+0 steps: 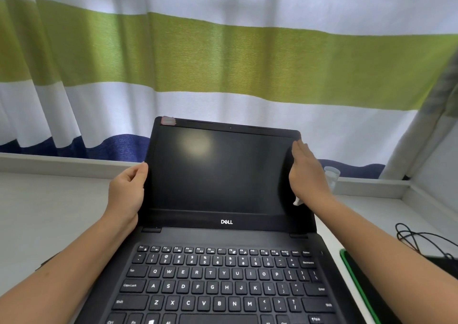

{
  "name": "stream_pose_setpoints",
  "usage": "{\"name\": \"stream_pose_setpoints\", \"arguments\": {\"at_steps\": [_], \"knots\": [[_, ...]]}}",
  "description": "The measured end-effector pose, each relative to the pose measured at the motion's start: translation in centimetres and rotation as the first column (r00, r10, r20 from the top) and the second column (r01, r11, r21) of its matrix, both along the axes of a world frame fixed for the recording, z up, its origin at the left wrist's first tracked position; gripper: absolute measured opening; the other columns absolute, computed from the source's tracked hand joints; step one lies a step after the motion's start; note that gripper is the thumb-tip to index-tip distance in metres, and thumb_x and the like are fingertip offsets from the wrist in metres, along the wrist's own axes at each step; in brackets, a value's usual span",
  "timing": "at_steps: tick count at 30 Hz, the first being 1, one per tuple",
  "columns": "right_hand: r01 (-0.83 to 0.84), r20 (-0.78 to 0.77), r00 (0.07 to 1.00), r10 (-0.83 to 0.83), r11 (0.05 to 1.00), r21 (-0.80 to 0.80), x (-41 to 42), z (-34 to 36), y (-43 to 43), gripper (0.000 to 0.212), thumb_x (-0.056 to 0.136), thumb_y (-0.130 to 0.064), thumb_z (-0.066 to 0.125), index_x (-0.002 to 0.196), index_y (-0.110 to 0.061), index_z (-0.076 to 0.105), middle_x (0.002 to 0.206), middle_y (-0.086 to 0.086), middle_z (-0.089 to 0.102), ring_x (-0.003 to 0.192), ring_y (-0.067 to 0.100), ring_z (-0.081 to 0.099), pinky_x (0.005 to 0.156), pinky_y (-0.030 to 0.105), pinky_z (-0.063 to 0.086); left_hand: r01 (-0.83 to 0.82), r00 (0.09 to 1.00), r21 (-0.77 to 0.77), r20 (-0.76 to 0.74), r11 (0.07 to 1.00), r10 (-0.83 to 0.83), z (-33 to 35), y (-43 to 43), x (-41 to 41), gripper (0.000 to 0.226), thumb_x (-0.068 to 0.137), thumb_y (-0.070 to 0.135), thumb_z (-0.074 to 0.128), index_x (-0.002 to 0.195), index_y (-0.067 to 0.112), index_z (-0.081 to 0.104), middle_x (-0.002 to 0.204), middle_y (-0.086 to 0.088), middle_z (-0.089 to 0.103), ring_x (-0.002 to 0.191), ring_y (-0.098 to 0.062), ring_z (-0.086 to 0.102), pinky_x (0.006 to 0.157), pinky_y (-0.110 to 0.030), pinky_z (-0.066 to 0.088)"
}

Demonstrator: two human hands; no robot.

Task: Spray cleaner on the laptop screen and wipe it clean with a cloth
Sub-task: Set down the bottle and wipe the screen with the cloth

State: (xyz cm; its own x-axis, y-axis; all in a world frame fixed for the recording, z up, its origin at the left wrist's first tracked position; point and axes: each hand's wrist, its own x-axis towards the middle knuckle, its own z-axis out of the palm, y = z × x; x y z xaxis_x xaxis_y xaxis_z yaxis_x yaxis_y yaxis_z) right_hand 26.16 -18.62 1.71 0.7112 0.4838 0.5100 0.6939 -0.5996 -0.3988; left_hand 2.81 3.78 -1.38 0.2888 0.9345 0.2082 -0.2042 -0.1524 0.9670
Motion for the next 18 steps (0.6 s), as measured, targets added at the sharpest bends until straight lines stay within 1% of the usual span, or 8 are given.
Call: {"name": "stream_pose_setpoints", "arguments": {"at_steps": [2, 3, 5, 6, 9, 11, 14, 18], "knots": [[-0.038, 0.056, 0.998, 0.037, 0.999, 0.009, -0.3, -0.6, -0.9, 0.049, 0.089, 0.007, 0.033, 0.137, -0.002, 0.037, 0.146, 0.014, 0.038, 0.135, 0.031, 0.032, 0.109, 0.038, 0.031, 0.006, 1.0, 0.005, 0.008, 1.0, -0.006, 0.1, -0.1, -0.1, 0.018, 0.093, 0.025, 0.054, 0.107, 0.023, 0.063, 0.102, -0.004, 0.066, 0.097, -0.016, 0.059, 0.087, -0.026, 0.043], [-0.06, 0.084, 0.995, 0.06, 0.998, 0.006, -0.4, -0.9, -1.5, 0.048, 0.088, 0.007, 0.035, 0.135, -0.002, 0.04, 0.143, 0.015, 0.042, 0.133, 0.032, 0.036, 0.109, 0.035, 0.032, 0.007, 1.0, 0.006, 0.011, 1.0, -0.007, 0.1, -0.2, -0.1, 0.018, 0.093, 0.025, 0.054, 0.107, 0.022, 0.063, 0.102, -0.005, 0.066, 0.097, -0.016, 0.059, 0.087, -0.026, 0.043], [-0.102, 0.109, 0.989, 0.101, 0.995, 0.0, -0.8, -1.3, -3.0, 0.046, 0.087, 0.01, 0.038, 0.132, -0.001, 0.046, 0.14, 0.014, 0.045, 0.134, 0.029, 0.037, 0.108, 0.021, 0.023, 0.004, 1.0, 0.004, 0.02, 1.0, -0.004, 0.2, -0.3, -0.2, 0.018, 0.093, 0.026, 0.054, 0.107, 0.022, 0.063, 0.102, -0.005, 0.066, 0.098, -0.016, 0.059, 0.087, -0.026, 0.043], [-0.116, 0.12, 0.986, 0.115, 0.993, 0.003, -1.0, -1.4, -3.8, 0.046, 0.087, 0.011, 0.039, 0.13, -0.001, 0.049, 0.139, 0.013, 0.047, 0.133, 0.027, 0.038, 0.106, 0.018, 0.02, 0.004, 1.0, 0.001, 0.026, 1.0, -0.004, 0.2, -0.3, -0.2, 0.017, 0.093, 0.026, 0.054, 0.107, 0.023, 0.063, 0.101, -0.005, 0.066, 0.098, -0.017, 0.059, 0.088, -0.026, 0.044], [-0.11, 0.165, 0.981, 0.104, 0.993, 0.03, -1.2, -1.5, -6.3, 0.039, 0.084, 0.012, 0.043, 0.116, -0.001, 0.06, 0.126, 0.015, 0.059, 0.12, 0.029, 0.051, 0.099, 0.025, 0.032, 0.007, 0.999, -0.005, 0.036, 1.0, -0.007, 0.2, -0.3, -0.2, 0.017, 0.092, 0.026, 0.054, 0.107, 0.023, 0.063, 0.102, -0.005, 0.066, 0.098, -0.017, 0.06, 0.09, -0.028, 0.044], [-0.065, 0.159, 0.986, 0.056, 0.997, 0.047, -0.9, -1.8, -7.8, 0.031, 0.083, 0.011, 0.046, 0.104, -0.002, 0.065, 0.109, 0.015, 0.065, 0.104, 0.033, 0.058, 0.085, 0.03, 0.041, 0.015, 0.999, -0.007, 0.047, 1.0, -0.014, 0.2, -0.3, -0.3, 0.019, 0.092, 0.027, 0.054, 0.109, 0.022, 0.063, 0.104, -0.006, 0.067, 0.099, -0.017, 0.06, 0.093, -0.03, 0.046], [-0.035, 0.164, 0.986, 0.031, 0.999, 0.02, -1.0, -2.6, -9.4, 0.026, 0.081, -0.003, 0.045, 0.091, -0.006, 0.068, 0.091, 0.012, 0.067, 0.082, 0.032, 0.061, 0.071, 0.027, 0.04, 0.009, 0.998, -0.004, 0.056, 1.0, -0.009, 0.3, -0.5, -0.3, 0.021, 0.093, 0.026, 0.054, 0.11, 0.02, 0.063, 0.104, -0.007, 0.066, 0.098, -0.017, 0.06, 0.091, -0.028, 0.045], [-0.117, 0.158, 0.979, 0.128, 0.99, -0.075, -1.7, -4.1, -10.2, 0.027, 0.072, -0.008, 0.046, 0.084, -0.009, 0.07, 0.086, 0.008, 0.069, 0.076, 0.027, 0.063, 0.069, 0.023, 0.042, -0.01, 0.999, 0.005, 0.047, 1.0, 0.01, 0.4, -0.6, -0.3, 0.025, 0.093, 0.026, 0.054, 0.113, 0.015, 0.064, 0.104, -0.007, 0.065, 0.097, -0.016, 0.059, 0.088, -0.026, 0.044]]}}
